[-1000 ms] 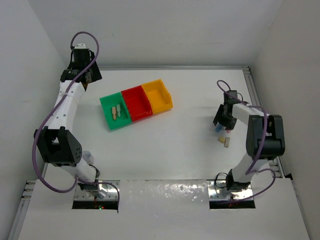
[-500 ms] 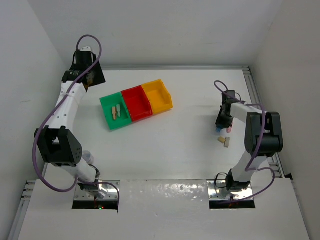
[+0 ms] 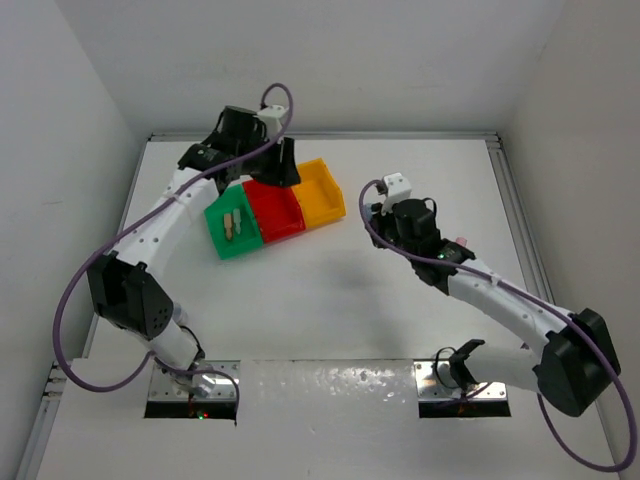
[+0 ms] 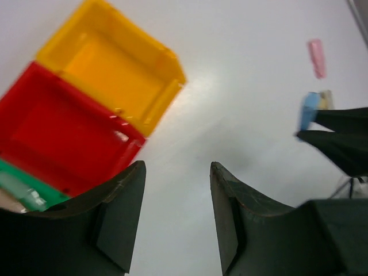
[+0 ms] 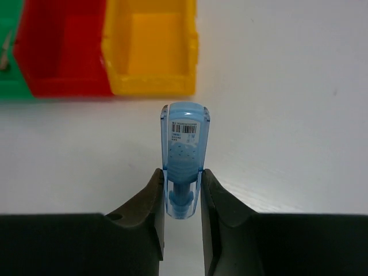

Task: Sort the stationery into containers
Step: Place the stationery in the storage box.

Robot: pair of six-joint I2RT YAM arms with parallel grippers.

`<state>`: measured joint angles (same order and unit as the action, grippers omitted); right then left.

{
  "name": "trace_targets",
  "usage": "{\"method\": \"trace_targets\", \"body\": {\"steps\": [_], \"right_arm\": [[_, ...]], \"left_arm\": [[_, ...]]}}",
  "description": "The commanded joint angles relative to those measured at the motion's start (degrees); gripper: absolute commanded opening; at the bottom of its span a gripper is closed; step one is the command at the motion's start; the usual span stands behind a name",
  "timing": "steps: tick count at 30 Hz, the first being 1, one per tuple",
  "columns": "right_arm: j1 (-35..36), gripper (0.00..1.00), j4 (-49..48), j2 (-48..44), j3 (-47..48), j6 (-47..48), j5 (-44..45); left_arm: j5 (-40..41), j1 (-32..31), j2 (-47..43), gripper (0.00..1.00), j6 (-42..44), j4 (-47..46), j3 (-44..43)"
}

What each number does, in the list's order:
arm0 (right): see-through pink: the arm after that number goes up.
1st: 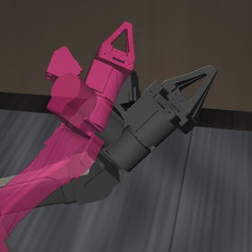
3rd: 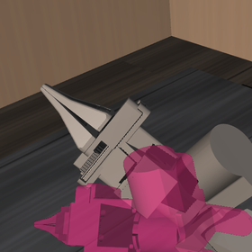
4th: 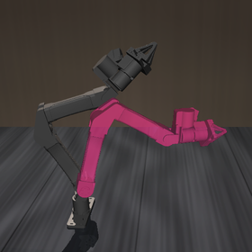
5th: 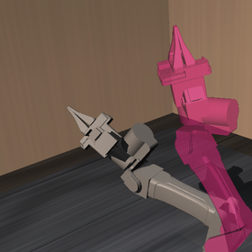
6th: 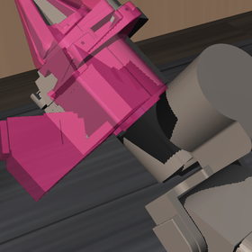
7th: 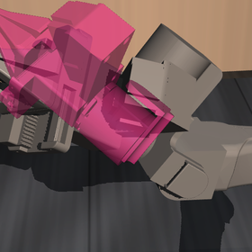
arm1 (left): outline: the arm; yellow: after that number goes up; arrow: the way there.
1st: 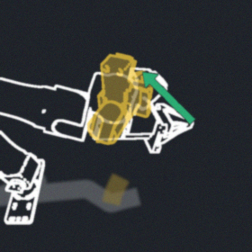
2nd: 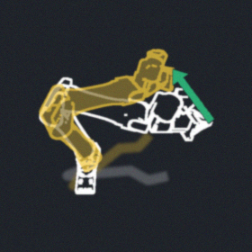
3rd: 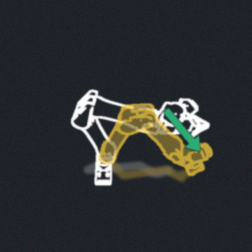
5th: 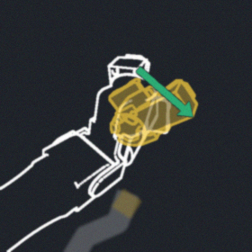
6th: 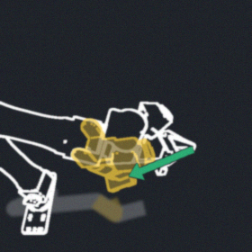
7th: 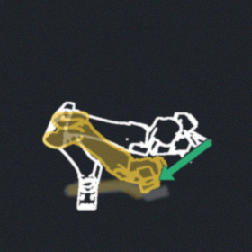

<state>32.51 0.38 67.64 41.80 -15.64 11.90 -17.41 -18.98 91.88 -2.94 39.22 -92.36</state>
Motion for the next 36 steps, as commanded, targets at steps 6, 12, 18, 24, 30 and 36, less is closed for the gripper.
{"method": "trace_targets", "body": {"steps": [6, 12, 18, 24, 30, 36], "right_arm": [[11.6, 0.0, -16.63, 7.33, 5.83, 3.24, 4.8], [13.45, 0.0, -18.91, 9.71, 8.3, -0.53, 4.71], [13.72, 0.0, -20.68, 10.15, 8.56, -2.55, 3.57], [14.07, 0.0, -20.77, 10.67, 8.91, -2.64, 3.3], [14.16, 0.2, -18.85, 11.55, 10.14, -3.08, 2.34], [11.97, 0.96, -11.82, 9.71, 9.18, -3.96, 4.01]], "left_arm": [[-7.81, -8.87, 2.34, 0.49, -1.19, -2.66, -1.77], [-6.68, -13.09, 2.61, 0.49, 0.39, -1.61, -1.87], [-1.58, -13.54, 2.96, 0.39, -0.66, -2.13, -0.54], [-1.57, -13.71, 3.75, 0.09, -2.07, -2.75, -1.6], [-1.31, -11.7, 3.49, 0.0, -2.34, -2.05, -1.86], [13.17, -0.11, 2.17, 0.0, 6.36, 2.35, 0.15]]}}
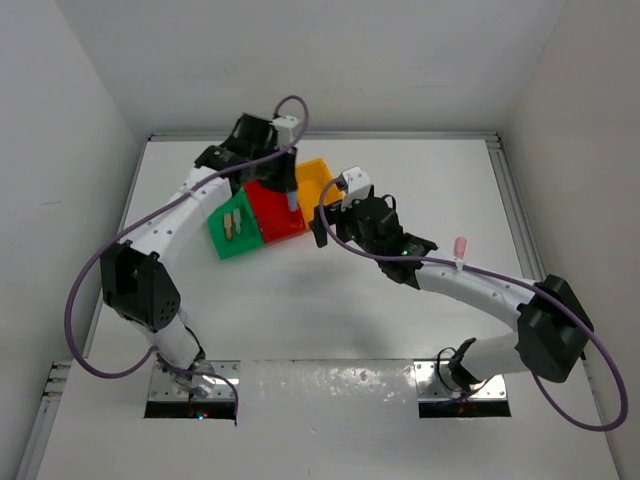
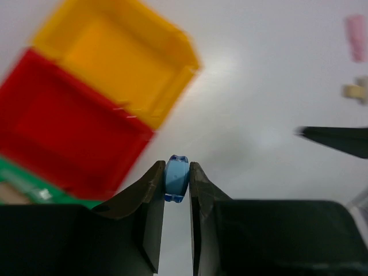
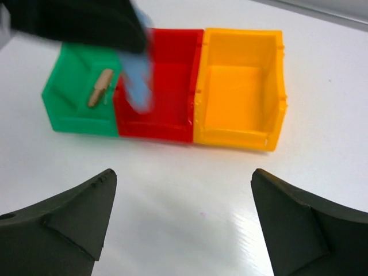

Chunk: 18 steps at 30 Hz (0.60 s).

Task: Sort the stationery into containers
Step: Place the stationery in the storage box.

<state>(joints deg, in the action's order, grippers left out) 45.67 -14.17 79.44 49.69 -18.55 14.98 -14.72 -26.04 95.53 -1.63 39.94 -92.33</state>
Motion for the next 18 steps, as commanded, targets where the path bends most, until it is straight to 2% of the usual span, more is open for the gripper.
{"method": "trace_targets", "body": {"steps": [1, 3, 6, 12, 18], "right_arm": [[-1.63, 0.98, 3.44, -2.97, 0.59, -1.4, 0.93], [-2.95, 0.99, 4.59, -5.6, -1.69, -1.76, 1.19], [-4.7, 0.99, 5.82, -8.86, -4.24, -2.11, 2.15], [-7.43, 0.99, 9.42, -12.02, -5.83, -2.2, 5.05], [-8.14, 0.99, 11.62, -15.01, -7.24, -1.23, 7.16]], "left_arm": [[13.81, 8.97, -2.0, 0.0, 5.75, 2.15, 1.18], [14.46, 14.41, -2.8, 0.0, 6.55, 2.77, 3.72], [12.88, 19.08, -2.89, 0.0, 5.33, 1.72, 6.89], [6.56, 22.78, 4.65, 0.0, 2.24, -0.65, 11.03], [7.42, 23.85, 10.46, 0.0, 0.13, -2.23, 10.33]]}}
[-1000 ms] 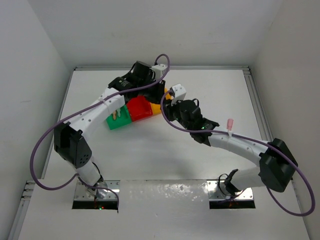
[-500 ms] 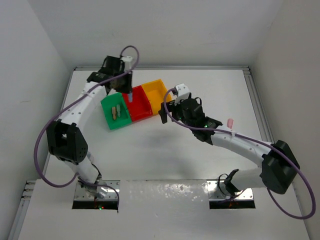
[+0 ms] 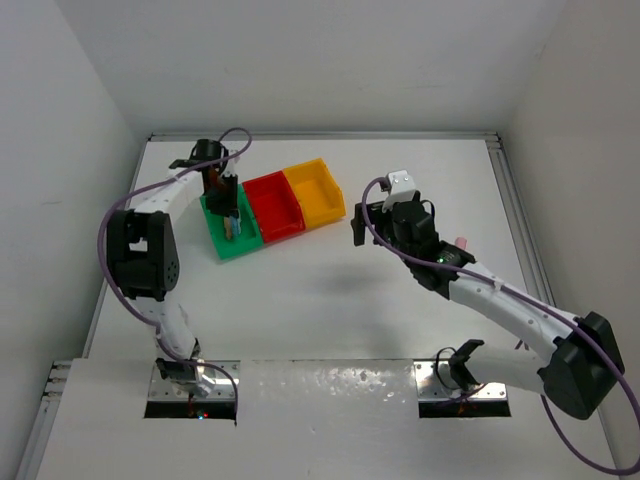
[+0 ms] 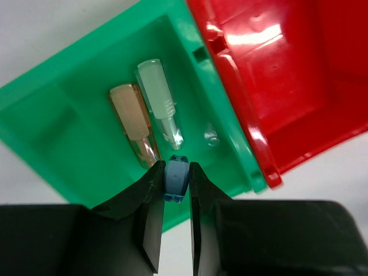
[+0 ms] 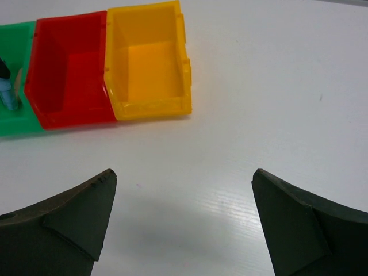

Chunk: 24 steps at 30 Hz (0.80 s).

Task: Sort the stationery into containers
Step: Place the stationery in the storage box, then pick up the stationery from the center of the board.

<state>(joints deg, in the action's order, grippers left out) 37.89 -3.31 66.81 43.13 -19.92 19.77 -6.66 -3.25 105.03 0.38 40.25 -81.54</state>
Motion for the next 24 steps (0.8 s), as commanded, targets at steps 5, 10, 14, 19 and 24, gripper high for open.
{"method": "trace_targets", "body": {"steps": [5, 10, 14, 19, 24], "right_arm": [[-0.97, 0.99, 1.38, -4.05, -1.91, 0.15, 3.17], [-1.33, 0.99, 2.95, -4.75, -1.65, 0.94, 3.87], [-4.92, 0.99, 9.35, -4.23, 0.98, -3.09, 3.97], [-15.88, 0.55, 27.36, 4.63, 9.24, -7.05, 2.28], [-29.78, 0.43, 31.25, 9.91, 7.58, -11.01, -0.77]], "left_arm": [[0.33, 0.7, 2.1, 0.0, -1.0, -6.5, 0.68], [2.17, 0.87, 2.9, 0.32, -0.73, -6.24, -0.2], [3.4, 0.78, 1.58, 0.42, -0.65, -4.92, -2.04], [4.02, 0.7, 1.05, 0.52, -1.43, -1.58, -8.44], [3.58, 0.78, -1.32, 0.51, -2.23, 1.49, -13.64]]}}
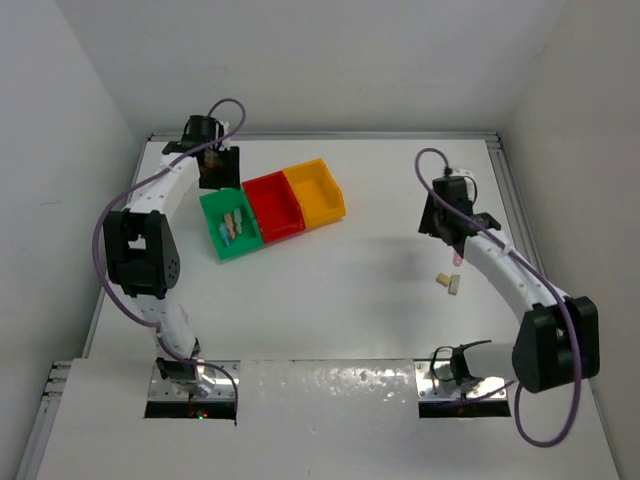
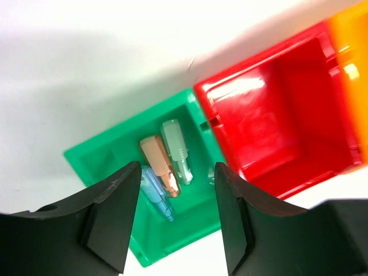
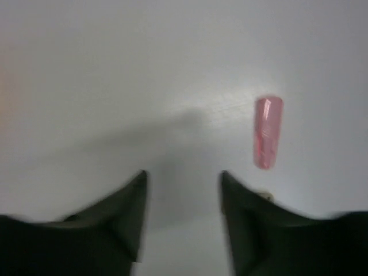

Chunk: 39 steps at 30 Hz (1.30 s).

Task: Sort the stationery into containers
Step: Pick up the stationery from the center of the board.

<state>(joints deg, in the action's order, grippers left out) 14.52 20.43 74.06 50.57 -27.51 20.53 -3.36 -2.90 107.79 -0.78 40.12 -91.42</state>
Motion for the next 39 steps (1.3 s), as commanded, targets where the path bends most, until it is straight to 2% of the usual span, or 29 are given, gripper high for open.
{"method": "trace_targets", "body": {"steps": [1, 3, 5, 6, 7, 10, 16, 19, 22, 23, 25, 26, 27, 28, 32, 34, 37, 39], "right_arm": [[-10.35, 0.76, 9.18, 3.88, 0.76, -3.69, -1.64], [-13.19, 0.89, 10.42, 7.22, 1.37, -3.87, -0.85], [-17.5, 0.91, 9.99, 8.9, 1.29, -3.35, -0.85], [-18.64, 0.91, 9.38, 10.21, 1.03, -2.99, -2.41], [-20.74, 0.85, 7.63, 11.09, 0.33, -2.82, -3.47], [-22.6, 0.75, 4.81, 14.08, -0.29, -0.54, -7.16], [-22.61, 0.68, 1.2, 20.41, 0.94, 2.28, -8.85], [-22.7, 0.59, 0.49, 23.39, 1.81, 3.33, -8.23], [-22.87, 0.43, 0.67, 26.21, 2.61, 4.21, -8.32], [-22.87, 0.32, 0.93, 26.66, 2.61, 4.22, -8.4], [-22.79, 0.2, 1.11, 27.1, 2.17, 4.13, -8.32], [-22.79, 0.15, 0.67, 26.58, 1.65, 4.04, -8.58], [-22.52, 0.02, -0.11, 25.96, 0.42, 4.21, -8.58], [-22.17, 0.0, -0.47, 25.35, -0.2, 4.65, -8.67], [-18.66, 0.0, -1.7, 20.17, -2.22, 7.11, -4.29], [-15.24, 0.0, -3.72, 14.55, -4.06, 8.95, -1.29], [-9.44, 0.0, -7.06, 5.33, -5.83, 8.79, -4.25], [-2.77, 0.0, -10.92, -0.64, -7.05, 9.66, -6.9]], "left_arm": [[0.1, 0.44, -4.69, 0.51, -1.07, 1.8, -4.73], [-0.16, 0.35, -6.97, 0.51, -0.81, 2.07, -5.09], [-0.16, 0.52, -9.33, 0.51, -0.63, 2.24, -4.83], [-0.25, 0.7, -10.13, 0.51, -0.37, 2.07, -4.56], [-0.42, 0.87, -10.75, 0.51, -0.37, 1.98, -4.04], [-0.34, 1.66, -13.82, 0.51, -0.02, 1.19, -2.55], [-0.34, 2.9, -15.76, 0.51, -0.36, 0.66, -1.04], [-0.86, 5.0, -16.12, 0.52, -0.89, 0.58, -0.96], [-0.95, 5.8, -16.82, 0.51, -1.25, 0.4, -0.34], [-0.86, 5.88, -16.99, 0.52, -1.25, 0.31, 0.35], [-0.69, 5.97, -17.61, 0.51, -1.16, 0.31, 0.89], [-0.69, 5.97, -17.87, 0.51, -1.24, 0.31, 1.15], [-0.69, 5.97, -17.96, 0.51, -1.16, 0.31, 1.33], [-0.86, 6.06, -18.14, 0.51, -1.07, 0.4, 1.42], [-3.84, 5.97, -18.32, 0.51, -0.89, 0.22, 1.07], [-5.86, 5.45, -18.05, 0.51, -1.07, 0.31, 0.89], [-8.93, 3.87, -17.27, 0.5, -0.46, 1.18, -0.16], [-11.05, 1.32, -16.82, 0.49, 0.51, 1.63, -1.13]]}}
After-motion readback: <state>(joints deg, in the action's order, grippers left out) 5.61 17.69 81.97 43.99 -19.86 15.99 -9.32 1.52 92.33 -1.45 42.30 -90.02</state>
